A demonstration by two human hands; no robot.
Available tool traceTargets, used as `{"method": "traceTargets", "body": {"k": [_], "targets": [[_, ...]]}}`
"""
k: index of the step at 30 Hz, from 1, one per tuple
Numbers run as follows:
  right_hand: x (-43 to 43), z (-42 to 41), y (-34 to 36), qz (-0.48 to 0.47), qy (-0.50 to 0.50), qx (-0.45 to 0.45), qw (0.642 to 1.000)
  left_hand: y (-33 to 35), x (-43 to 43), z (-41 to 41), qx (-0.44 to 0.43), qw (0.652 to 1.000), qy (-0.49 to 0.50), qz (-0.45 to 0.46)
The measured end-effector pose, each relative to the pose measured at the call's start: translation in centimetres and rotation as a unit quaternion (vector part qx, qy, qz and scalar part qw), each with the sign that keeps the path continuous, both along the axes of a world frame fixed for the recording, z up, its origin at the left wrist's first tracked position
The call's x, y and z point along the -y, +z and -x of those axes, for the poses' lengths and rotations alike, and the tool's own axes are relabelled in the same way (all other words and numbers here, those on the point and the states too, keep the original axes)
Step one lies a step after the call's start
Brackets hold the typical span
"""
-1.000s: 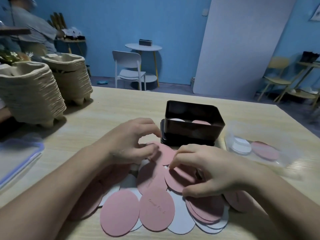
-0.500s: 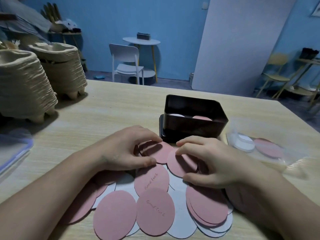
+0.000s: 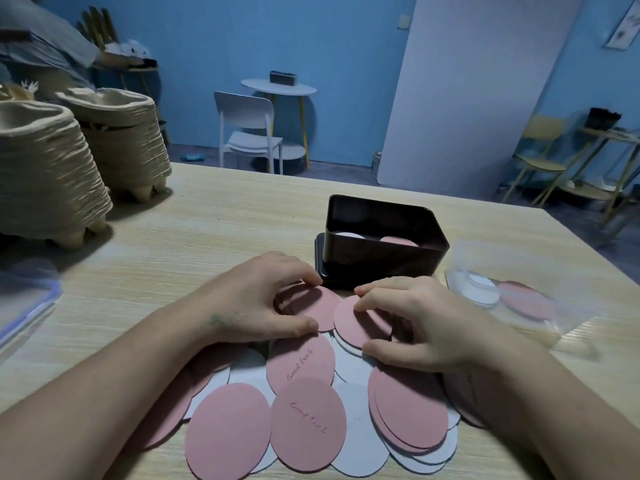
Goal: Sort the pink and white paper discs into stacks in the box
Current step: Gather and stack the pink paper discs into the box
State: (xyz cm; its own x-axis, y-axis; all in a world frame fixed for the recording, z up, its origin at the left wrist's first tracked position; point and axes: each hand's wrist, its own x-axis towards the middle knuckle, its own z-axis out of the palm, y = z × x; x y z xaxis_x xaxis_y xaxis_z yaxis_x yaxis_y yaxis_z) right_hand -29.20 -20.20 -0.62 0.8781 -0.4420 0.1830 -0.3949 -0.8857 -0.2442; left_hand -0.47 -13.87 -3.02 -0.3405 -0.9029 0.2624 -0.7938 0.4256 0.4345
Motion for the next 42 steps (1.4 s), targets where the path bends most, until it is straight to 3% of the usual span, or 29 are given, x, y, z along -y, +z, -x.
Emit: {"method": "traceTargets", "body": {"k": [7,16,23,36,42], "targets": [[-0.2,-0.1,-0.1,-0.006,-0.012,0.013,1.0,0.7,-0.7,-0.7,-0.005,0.999,0.003,0.053],[-0.3,-0.6,-0.5,0.021,-0.016,0.065,0.998,0.8,-1.1,-0.8,-0.099,0.982,-0.009,0.162],[-1.0,-2.0,-0.9,-0.002,-0.039,0.113,0.993,0.1,-0.7,0.5,-0.099,0.983,-0.046,0.15],[-1.1,-2.5,-1.6,0.058,0.024,0.169,0.984,-0.1,-0.9,1.0,-0.139,0.983,-0.079,0.086],[-0.8,-2.7,-1.7,0.035,0.042,0.161,0.985,-0.1,-0.9,1.1,-0.133,0.984,-0.078,0.092]]}}
